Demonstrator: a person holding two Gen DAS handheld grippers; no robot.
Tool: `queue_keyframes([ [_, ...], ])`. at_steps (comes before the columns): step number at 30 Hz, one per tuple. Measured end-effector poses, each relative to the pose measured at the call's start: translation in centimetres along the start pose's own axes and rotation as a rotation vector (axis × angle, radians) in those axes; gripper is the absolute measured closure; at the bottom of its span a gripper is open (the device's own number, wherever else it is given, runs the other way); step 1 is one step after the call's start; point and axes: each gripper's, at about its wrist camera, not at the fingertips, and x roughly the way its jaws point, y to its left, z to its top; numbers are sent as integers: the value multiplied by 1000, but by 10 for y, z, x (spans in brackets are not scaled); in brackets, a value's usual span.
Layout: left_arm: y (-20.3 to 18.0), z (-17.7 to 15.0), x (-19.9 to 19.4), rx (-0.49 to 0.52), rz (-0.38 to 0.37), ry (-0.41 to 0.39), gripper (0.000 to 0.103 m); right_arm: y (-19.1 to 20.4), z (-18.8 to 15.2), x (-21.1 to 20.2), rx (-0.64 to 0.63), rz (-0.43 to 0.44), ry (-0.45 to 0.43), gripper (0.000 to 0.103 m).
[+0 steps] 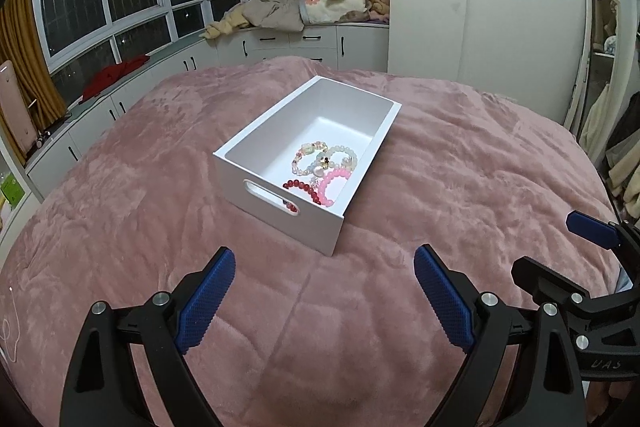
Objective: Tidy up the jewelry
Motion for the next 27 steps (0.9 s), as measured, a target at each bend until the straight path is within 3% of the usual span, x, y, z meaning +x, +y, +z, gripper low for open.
queue_keyframes([
  [27,-7,-7,17,12,28,20,11,2,-7,9,-8,-2,18,5],
])
